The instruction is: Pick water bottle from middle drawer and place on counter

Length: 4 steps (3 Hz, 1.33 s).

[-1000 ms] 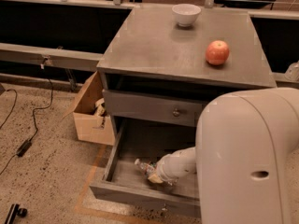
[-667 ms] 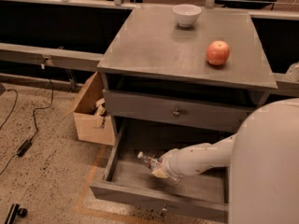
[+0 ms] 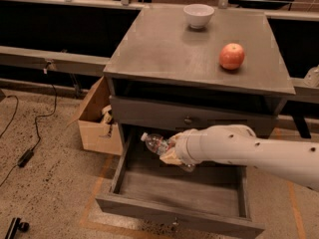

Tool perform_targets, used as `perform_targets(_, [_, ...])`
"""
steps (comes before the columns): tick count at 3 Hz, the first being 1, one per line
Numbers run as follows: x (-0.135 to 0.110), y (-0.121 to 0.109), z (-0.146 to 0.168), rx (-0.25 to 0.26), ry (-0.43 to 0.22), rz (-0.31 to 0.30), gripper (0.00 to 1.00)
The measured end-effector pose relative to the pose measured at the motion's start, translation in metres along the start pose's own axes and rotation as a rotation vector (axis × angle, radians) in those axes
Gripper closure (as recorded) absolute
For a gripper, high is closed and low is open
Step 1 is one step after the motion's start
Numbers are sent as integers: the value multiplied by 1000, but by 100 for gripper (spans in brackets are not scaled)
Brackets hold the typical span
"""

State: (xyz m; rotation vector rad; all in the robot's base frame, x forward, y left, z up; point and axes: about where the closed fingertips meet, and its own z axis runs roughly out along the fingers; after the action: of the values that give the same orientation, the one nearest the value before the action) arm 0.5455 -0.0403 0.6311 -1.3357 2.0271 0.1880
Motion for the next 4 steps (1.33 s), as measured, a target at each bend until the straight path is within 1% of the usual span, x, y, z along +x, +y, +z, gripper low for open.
perform_targets(1, [-53, -37, -89, 48, -72, -28, 100])
perform_targets(2, [-63, -55, -157, 74, -8, -72, 100])
perform_targets(3, [-82, -82, -187, 114, 91, -176, 100])
perform_targets(4, [-105, -107, -197, 156, 141, -313, 100])
